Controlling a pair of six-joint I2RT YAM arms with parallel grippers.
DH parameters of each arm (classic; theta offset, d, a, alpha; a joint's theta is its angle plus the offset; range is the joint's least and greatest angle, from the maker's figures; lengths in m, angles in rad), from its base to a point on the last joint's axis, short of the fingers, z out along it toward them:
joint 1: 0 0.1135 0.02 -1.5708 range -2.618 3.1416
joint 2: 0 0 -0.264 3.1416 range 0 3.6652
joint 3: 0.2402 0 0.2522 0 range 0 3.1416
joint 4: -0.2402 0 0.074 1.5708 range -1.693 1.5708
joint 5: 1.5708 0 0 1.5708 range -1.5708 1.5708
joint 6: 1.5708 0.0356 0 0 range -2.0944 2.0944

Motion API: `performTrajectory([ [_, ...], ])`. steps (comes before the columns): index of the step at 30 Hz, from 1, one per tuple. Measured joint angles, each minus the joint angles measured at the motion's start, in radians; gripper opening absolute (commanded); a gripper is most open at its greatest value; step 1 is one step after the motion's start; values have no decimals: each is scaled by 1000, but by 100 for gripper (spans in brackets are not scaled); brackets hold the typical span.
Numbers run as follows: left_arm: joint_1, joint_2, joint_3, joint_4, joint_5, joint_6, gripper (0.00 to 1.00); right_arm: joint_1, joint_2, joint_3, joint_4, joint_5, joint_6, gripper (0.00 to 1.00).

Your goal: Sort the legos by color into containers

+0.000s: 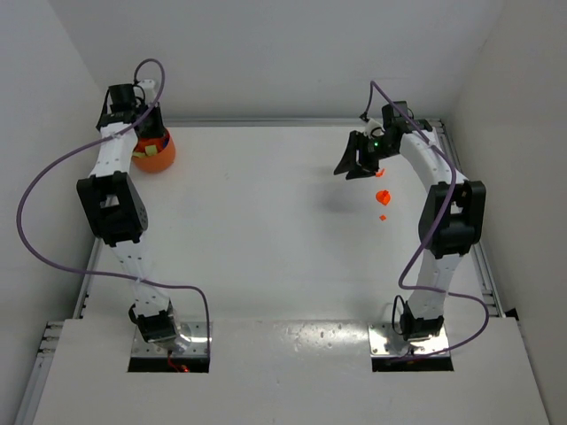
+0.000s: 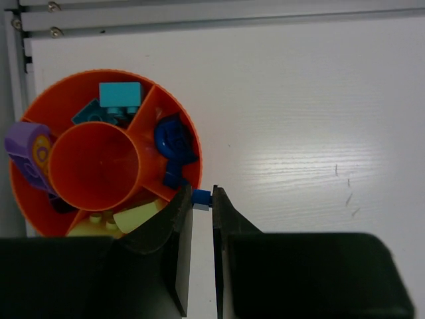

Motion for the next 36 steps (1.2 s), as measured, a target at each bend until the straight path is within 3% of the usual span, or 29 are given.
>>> performTrajectory([
  [15,0,66,43,32,-134,0,23,0,14,7,-2,0,-4,50],
  [21,0,78,68,38,-153,-2,41,0,14,7,-2,0,-4,50],
  [34,0,78,77,40,-138,-8,46,0,14,7,-2,16,-15,47],
  [36,1,77,74,41,-91,2,59,-2,14,9,-6,48,-37,46],
])
